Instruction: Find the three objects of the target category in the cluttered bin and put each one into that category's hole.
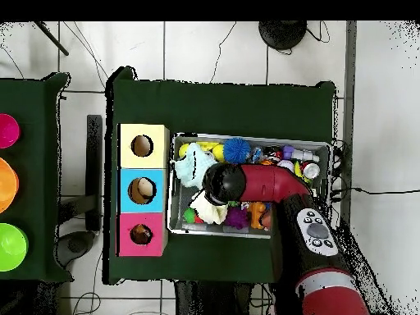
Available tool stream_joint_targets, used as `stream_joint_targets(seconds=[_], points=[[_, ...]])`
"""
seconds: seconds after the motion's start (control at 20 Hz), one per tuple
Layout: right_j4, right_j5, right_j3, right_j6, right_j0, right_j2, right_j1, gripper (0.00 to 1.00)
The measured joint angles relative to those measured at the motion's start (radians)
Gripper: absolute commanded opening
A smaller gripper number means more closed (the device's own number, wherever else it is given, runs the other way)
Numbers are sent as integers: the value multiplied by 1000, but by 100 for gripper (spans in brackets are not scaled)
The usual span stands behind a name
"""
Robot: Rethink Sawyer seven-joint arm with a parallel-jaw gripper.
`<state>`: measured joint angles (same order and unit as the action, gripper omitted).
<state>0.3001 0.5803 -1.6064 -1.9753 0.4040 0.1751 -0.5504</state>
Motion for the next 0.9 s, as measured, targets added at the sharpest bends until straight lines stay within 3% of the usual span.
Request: stream_joint_targets(seconds=[0.2,0.65,0.9], points=[[22,42,0,3,49,30,-35,0],[54,235,38,63,166,76,-130,0],[71,260,44,89,199,94,-166,0]])
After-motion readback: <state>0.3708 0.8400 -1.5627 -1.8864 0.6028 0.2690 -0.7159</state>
